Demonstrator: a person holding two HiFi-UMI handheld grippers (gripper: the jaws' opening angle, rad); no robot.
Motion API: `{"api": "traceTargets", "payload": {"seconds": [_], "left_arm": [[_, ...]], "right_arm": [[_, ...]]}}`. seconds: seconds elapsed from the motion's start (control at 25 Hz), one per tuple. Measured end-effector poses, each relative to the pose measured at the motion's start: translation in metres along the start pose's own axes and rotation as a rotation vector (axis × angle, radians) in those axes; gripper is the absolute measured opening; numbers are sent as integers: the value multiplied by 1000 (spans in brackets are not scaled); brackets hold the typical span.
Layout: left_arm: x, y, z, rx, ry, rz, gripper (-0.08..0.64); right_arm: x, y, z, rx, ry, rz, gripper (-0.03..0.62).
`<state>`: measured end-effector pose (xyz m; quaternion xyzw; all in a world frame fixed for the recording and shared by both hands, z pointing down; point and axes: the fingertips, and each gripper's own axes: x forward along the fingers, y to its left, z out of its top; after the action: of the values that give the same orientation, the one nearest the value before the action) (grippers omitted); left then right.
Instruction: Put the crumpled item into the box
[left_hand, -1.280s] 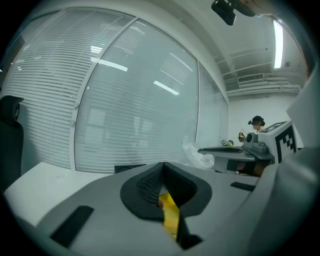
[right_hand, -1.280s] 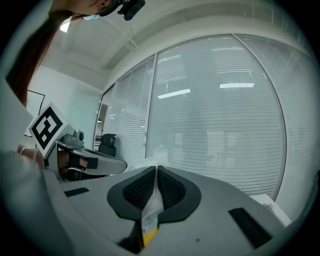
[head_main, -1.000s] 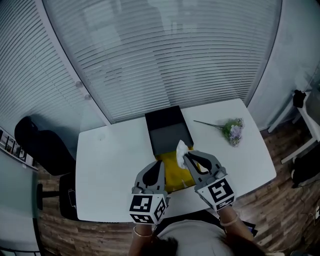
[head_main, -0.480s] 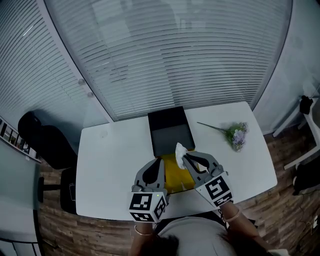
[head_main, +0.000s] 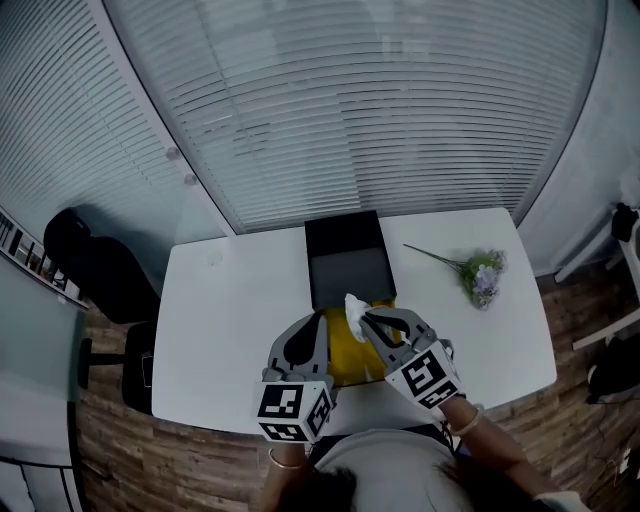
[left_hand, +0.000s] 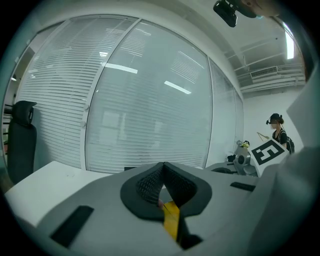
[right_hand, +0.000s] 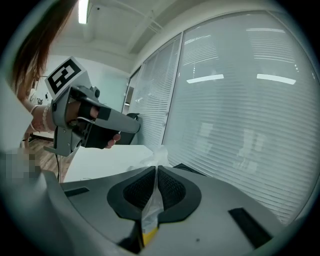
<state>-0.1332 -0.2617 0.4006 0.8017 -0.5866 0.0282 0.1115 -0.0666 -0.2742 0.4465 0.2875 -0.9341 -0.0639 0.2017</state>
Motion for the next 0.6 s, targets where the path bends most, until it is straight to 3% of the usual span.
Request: {"api": "traceTargets", "payload": {"seconds": [0.6], "left_arm": [[5, 12, -2, -9, 16, 43, 15]], "right_arm": [[27, 9, -33, -75, 86, 94, 37]]}}
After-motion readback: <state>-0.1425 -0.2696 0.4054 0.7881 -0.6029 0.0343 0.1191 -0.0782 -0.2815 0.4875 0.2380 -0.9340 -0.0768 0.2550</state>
